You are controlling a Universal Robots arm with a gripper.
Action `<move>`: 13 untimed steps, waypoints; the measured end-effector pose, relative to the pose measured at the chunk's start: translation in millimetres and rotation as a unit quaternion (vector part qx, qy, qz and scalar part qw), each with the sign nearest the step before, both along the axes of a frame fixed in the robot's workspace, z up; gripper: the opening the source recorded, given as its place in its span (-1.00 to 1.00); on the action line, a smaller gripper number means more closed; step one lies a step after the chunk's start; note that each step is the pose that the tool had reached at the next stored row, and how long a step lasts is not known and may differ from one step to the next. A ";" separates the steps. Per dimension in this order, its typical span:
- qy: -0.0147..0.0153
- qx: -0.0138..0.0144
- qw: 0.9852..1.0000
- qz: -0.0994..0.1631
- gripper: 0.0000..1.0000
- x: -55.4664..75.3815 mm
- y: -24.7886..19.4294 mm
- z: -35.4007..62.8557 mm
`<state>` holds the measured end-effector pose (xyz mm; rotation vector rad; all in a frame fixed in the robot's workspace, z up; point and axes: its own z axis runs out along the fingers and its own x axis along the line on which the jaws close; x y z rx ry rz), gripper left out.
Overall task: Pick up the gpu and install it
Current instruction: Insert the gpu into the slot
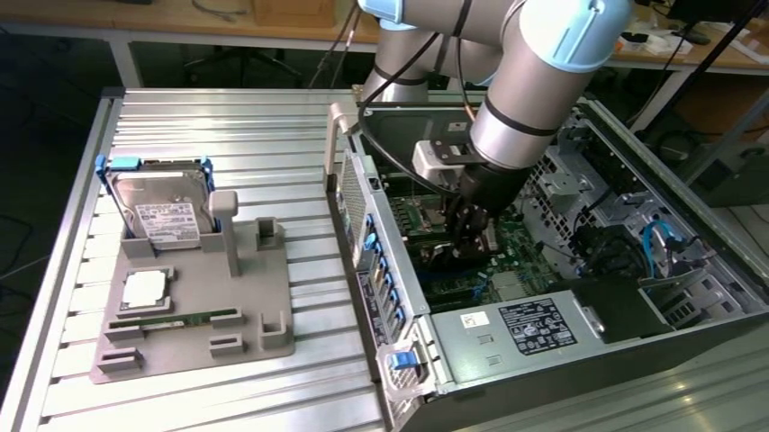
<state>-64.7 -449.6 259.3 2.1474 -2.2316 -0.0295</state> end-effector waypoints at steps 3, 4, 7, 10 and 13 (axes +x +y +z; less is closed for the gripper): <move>0.000 0.000 1.000 0.000 -0.46 0.0 -0.1 2.0; 0.000 0.000 1.000 0.000 -0.46 0.0 -0.1 2.0; 0.000 0.000 1.000 0.000 -0.46 0.0 -0.1 1.2; 0.000 0.000 1.000 0.000 -0.46 0.0 -0.1 -1.2; 0.000 -0.001 1.000 0.000 -0.46 0.0 -0.2 -3.3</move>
